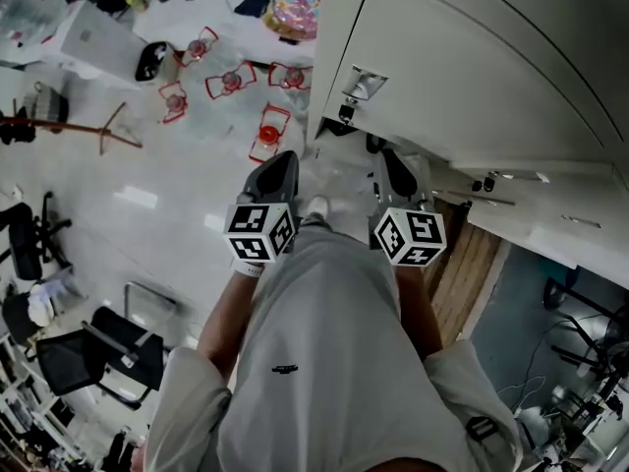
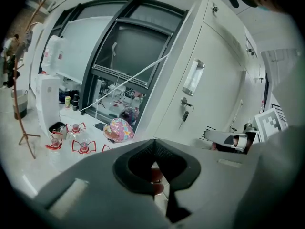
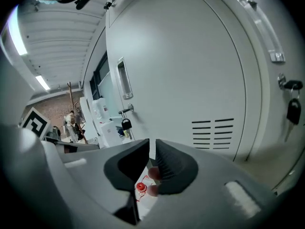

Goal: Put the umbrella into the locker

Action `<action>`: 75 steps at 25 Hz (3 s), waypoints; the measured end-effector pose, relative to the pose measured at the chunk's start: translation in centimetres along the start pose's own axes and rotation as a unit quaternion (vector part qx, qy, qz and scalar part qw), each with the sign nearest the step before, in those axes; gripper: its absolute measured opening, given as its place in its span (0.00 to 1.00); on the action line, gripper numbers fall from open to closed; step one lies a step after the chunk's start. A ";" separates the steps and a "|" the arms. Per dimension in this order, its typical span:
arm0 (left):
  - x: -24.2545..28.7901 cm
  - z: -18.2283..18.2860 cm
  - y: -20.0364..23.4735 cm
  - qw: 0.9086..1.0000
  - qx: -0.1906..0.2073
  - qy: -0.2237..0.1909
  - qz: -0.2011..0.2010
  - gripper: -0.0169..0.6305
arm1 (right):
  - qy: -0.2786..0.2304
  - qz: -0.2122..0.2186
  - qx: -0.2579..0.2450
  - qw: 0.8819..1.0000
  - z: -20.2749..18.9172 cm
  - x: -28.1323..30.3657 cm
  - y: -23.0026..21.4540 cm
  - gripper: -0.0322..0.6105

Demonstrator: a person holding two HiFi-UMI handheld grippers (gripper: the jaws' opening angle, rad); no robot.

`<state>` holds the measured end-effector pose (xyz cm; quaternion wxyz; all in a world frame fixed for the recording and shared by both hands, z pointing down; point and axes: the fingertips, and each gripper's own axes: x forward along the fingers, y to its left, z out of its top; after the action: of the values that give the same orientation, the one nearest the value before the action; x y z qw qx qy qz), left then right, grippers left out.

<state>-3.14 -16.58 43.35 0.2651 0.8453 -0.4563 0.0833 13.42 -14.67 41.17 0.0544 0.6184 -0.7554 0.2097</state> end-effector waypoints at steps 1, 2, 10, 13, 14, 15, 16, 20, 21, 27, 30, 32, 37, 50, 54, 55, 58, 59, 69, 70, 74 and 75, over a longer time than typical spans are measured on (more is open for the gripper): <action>-0.1 0.3 -0.1 1.000 0.002 -0.004 -0.002 0.05 | -0.006 -0.002 0.001 1.000 0.6 -0.3 0.0 0.11; -0.2 0.6 -0.1 1.000 0.003 -0.007 -0.003 0.05 | -0.013 -0.004 0.003 1.000 1.3 -0.5 -0.1 0.11; -1.5 3.0 -0.3 0.999 0.015 -0.037 -0.004 0.05 | -0.053 -0.017 0.000 0.998 5.0 -2.8 0.2 0.05; -2.3 4.1 -0.5 0.998 0.020 -0.054 -0.004 0.05 | -0.059 -0.018 -0.006 0.998 5.9 -3.5 0.3 0.05; -2.5 4.5 -0.7 0.998 0.024 -0.061 -0.004 0.05 | -0.062 -0.019 -0.010 0.998 6.1 -3.7 0.4 0.05; -2.8 4.9 -0.8 0.997 0.027 -0.067 -0.004 0.05 | -0.063 -0.020 -0.014 0.998 6.4 -3.9 0.4 0.05; -3.1 5.3 -0.9 0.997 0.030 -0.073 -0.004 0.05 | -0.065 -0.021 -0.019 0.998 6.5 -4.0 0.5 0.05; -4.2 6.5 -1.3 0.995 0.040 -0.095 -0.002 0.05 | -0.061 -0.030 -0.049 0.997 6.4 -4.0 0.5 0.05; -4.4 6.7 -1.4 0.994 0.042 -0.098 -0.001 0.05 | -0.058 -0.029 -0.054 0.996 6.3 -4.0 0.6 0.05; -5.0 7.3 -1.4 0.993 0.048 -0.106 0.003 0.05 | -0.059 -0.017 -0.063 0.996 6.5 -3.8 1.4 0.05; -5.2 7.4 -1.5 0.993 0.049 -0.108 0.006 0.05 | -0.057 -0.010 -0.062 0.996 6.5 -3.5 1.6 0.05; -5.3 7.5 -1.5 0.993 0.051 -0.109 0.006 0.05 | -0.057 -0.009 -0.062 0.996 6.6 -3.4 1.6 0.05; -5.3 7.7 -1.8 0.993 0.052 -0.110 0.004 0.05 | -0.057 -0.008 -0.063 0.996 6.8 -3.2 1.5 0.05; -5.0 7.9 -2.0 0.993 0.054 -0.109 -0.002 0.05 | -0.062 -0.004 -0.059 0.996 7.3 -2.8 1.8 0.05; -5.0 8.0 -2.2 0.993 0.052 -0.109 -0.005 0.05 | -0.062 -0.003 -0.057 0.996 7.3 -2.8 1.9 0.05; -5.0 8.0 -2.2 0.993 0.052 -0.109 -0.005 0.05 | -0.061 -0.003 -0.056 0.997 7.3 -2.8 1.9 0.05; -5.0 7.9 -2.4 0.993 0.052 -0.110 -0.006 0.05 | -0.060 -0.003 -0.057 0.997 7.2 -2.8 1.9 0.05; -5.0 7.9 -2.4 0.993 0.052 -0.110 -0.006 0.05 | -0.060 -0.002 -0.057 0.997 7.3 -2.9 2.0 0.05; -5.5 8.0 -2.4 0.992 0.051 -0.114 -0.002 0.05 | -0.061 0.005 -0.062 0.996 7.5 -3.0 2.5 0.05; -5.5 8.0 -2.3 0.992 0.051 -0.114 -0.001 0.05 | -0.061 0.006 -0.062 0.996 7.5 -3.0 2.5 0.05; -5.6 7.8 -2.3 0.992 0.050 -0.115 0.002 0.05 | -0.060 0.009 -0.062 0.996 7.3 -2.9 2.4 0.05; -5.6 7.7 -2.3 0.992 0.050 -0.116 0.002 0.05 | -0.060 0.009 -0.062 0.996 7.2 -2.9 2.4 0.05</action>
<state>-5.18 -15.52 33.87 0.1674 0.8605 -0.4811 0.0086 13.11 -14.42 33.09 0.0454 0.6182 -0.7746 0.1255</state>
